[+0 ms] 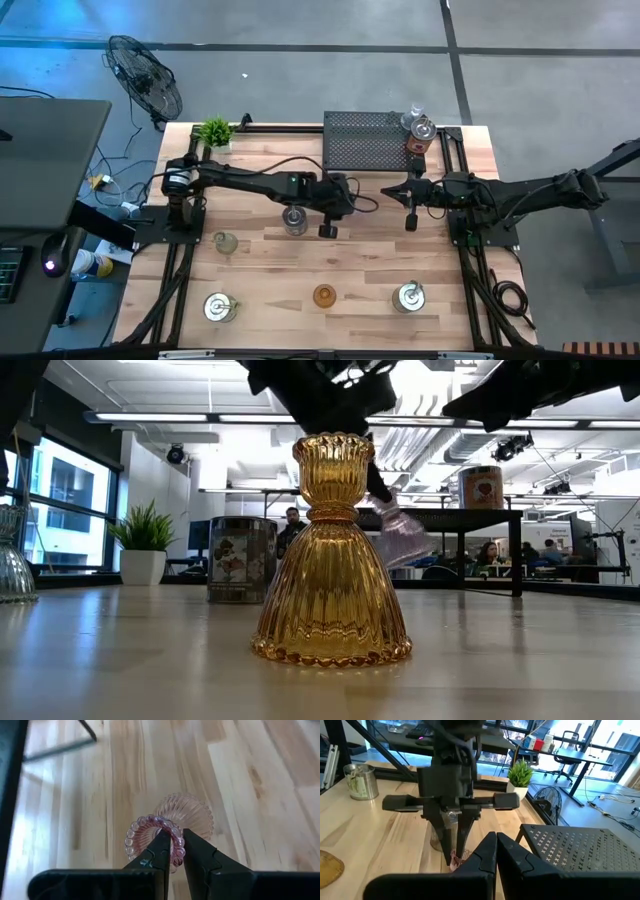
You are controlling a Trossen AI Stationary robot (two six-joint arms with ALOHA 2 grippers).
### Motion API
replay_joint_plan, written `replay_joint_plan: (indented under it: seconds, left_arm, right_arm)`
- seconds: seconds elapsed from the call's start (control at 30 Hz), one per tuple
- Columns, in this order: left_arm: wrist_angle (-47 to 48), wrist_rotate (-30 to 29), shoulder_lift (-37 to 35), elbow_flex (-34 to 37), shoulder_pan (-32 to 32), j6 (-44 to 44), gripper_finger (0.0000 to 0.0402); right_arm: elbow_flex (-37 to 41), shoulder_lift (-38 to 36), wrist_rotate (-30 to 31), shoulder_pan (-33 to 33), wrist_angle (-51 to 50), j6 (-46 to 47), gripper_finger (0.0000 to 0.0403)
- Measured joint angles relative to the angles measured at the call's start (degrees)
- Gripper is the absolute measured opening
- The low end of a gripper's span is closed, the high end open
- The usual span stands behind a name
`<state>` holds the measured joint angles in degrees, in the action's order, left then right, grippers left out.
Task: Pick & Place candle stick holders
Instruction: Put the purple candle holder on the shelf aligned with the transparent candle holder
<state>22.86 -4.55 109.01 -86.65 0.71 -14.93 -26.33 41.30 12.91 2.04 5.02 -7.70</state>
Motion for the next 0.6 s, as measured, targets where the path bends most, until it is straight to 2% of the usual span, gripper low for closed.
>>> replay_joint_plan:
  seconds: [0.23, 0.4, 0.47, 0.6]
  left_arm:
    - [2.1, -1.1, 0.0, 0.0, 0.0, 0.0, 0.0032]
    - [2.2, -0.7, 2.8, 0.1, 0.0, 0.0, 0.0032]
    - [-0.4, -0.9, 4.1, 0.0, 0.0, -0.5, 0.0032]
    - [0.8, -0.7, 3.8, 0.1, 0.0, 0.1, 0.0032]
  right_arm:
    - [0.0, 0.0, 0.1, 0.0, 0.0, -0.2, 0.0002]
    - [0.0, 0.0, 0.1, 0.0, 0.0, 0.0, 0.0001]
    - [0.0, 0.0, 0.2, 0.0, 0.0, 0.1, 0.0002]
    - [0.0, 0.4, 0.0, 0.0, 0.3, 0.1, 0.0001]
